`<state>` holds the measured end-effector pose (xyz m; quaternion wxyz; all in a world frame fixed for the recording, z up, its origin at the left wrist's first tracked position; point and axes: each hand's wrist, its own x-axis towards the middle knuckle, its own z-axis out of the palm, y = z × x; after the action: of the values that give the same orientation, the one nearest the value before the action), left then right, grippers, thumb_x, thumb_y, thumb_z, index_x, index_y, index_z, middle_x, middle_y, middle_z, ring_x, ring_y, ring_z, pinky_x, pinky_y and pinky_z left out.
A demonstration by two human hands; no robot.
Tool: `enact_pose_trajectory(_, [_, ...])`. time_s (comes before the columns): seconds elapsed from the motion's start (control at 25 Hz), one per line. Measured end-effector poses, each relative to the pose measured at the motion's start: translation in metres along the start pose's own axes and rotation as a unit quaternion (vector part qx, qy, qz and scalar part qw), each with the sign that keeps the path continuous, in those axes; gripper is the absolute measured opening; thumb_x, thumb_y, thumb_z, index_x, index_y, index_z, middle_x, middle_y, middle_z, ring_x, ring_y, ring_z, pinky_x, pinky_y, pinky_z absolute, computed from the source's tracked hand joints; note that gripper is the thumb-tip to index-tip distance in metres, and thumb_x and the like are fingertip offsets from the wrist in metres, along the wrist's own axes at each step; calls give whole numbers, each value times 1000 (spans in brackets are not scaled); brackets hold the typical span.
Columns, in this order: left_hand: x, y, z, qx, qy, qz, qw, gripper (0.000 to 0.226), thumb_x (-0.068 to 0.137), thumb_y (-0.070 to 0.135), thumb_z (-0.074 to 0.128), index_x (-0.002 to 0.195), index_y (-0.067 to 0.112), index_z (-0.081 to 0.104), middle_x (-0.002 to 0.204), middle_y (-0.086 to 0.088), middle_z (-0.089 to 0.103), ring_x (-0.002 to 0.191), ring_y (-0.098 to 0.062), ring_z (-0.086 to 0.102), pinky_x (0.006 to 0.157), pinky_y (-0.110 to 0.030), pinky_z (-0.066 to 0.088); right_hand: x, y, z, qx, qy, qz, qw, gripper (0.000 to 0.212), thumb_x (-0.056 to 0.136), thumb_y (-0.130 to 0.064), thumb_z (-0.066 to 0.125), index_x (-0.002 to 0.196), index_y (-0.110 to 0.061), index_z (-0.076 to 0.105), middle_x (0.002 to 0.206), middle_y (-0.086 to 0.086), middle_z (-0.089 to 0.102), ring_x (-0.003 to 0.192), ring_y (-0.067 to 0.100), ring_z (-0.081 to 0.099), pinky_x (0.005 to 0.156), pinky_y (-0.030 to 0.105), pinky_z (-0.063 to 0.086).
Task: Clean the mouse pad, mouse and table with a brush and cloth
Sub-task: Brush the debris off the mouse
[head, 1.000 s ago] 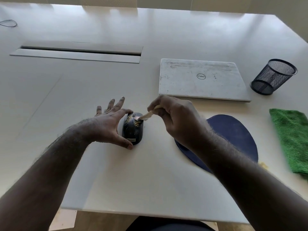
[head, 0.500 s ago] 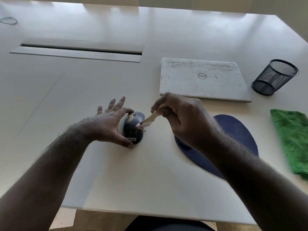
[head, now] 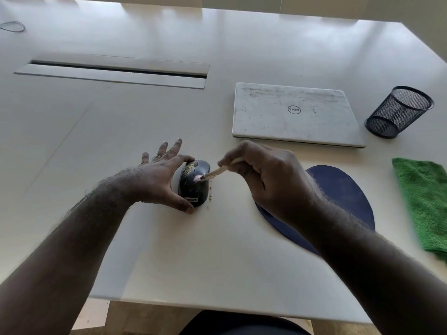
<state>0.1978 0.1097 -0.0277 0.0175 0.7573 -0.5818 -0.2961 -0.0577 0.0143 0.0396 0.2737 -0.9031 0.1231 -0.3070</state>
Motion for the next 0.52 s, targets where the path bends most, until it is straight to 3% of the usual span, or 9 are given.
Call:
enact_pose_trajectory(0.12, [0, 0, 0, -3, -1, -2, 1000, 130, 39, 82, 73, 147, 43, 13, 155, 13, -32, 136, -14, -38, 111, -55, -20, -7, -3, 4, -3, -28, 13, 1000, 10, 97, -17, 60, 102, -20, 67, 90, -12, 69, 74, 8, 64, 60, 35, 55])
enact_pose_trajectory(0.36, [-2, 2, 0, -8, 0, -9, 1000, 127, 42, 76, 77, 147, 43, 14, 155, 12, -31, 136, -14, -37, 112, -57, -19, -5, -8, 2, -2, -8, -2, 1000, 12, 98, -19, 58, 102, -17, 69, 89, -17, 65, 72, 0, 60, 62, 26, 54])
enact_pose_trajectory(0.52, [-4, 5, -1, -10, 4, -11, 1000, 127, 43, 76, 78, 147, 42, 15, 156, 12, -30, 138, -14, -36, 113, -57, -17, -8, -9, 3, -14, -31, 9, 999, 11, 95, -13, 61, 100, -20, 68, 88, -13, 68, 72, 8, 63, 59, 33, 54])
